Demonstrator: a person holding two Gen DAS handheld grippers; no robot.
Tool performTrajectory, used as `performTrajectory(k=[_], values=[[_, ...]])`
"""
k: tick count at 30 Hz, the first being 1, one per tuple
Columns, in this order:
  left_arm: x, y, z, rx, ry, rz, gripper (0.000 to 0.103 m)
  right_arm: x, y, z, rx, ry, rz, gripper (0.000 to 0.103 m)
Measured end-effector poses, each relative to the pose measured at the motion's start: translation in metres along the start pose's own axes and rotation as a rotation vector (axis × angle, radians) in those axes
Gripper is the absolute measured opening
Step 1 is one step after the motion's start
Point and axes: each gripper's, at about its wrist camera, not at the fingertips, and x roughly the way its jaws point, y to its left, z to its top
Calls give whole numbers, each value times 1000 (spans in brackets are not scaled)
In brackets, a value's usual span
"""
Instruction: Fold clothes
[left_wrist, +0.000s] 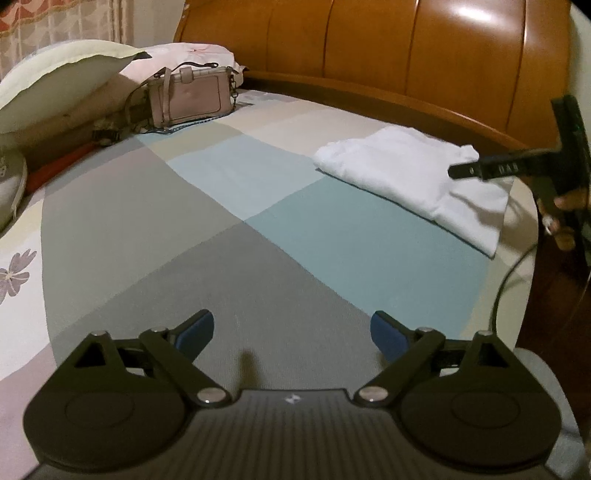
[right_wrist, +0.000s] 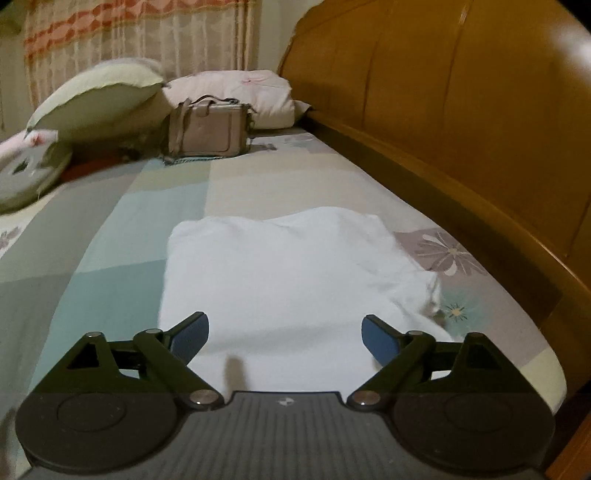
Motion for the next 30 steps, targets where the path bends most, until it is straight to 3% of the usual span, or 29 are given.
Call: performTrajectory(k=[4, 6, 8, 11, 16, 20, 24, 28, 30], values=[[-2, -5, -4, 17, 11, 10, 92, 23, -36, -2, 138, 82, -77, 90], [-3, -6, -5, 27, 15, 13, 92, 11, -38, 1, 170, 30, -61, 90], [0, -7, -4, 36, 19, 29, 92, 1, -31, 9, 144, -42, -24, 94], [5, -12, -3, 59, 22, 57, 92, 4, -22, 20, 119, -82, 60, 96], [6, -15, -8, 91, 24, 70, 92, 49, -44, 13, 176, 21, 15, 92], [10, -10, -11, 85, 35, 87, 92, 33, -35, 19, 160, -9, -21, 93], [11, -11, -9, 74, 30, 84, 92, 27, -23, 34, 137, -51, 35, 96], [10, -16, -11, 102, 28, 80, 92, 63, -21, 32, 124, 59, -35, 98], [10, -16, -13, 117, 35, 86, 92, 62, -19, 30, 111, 42, -61, 98]])
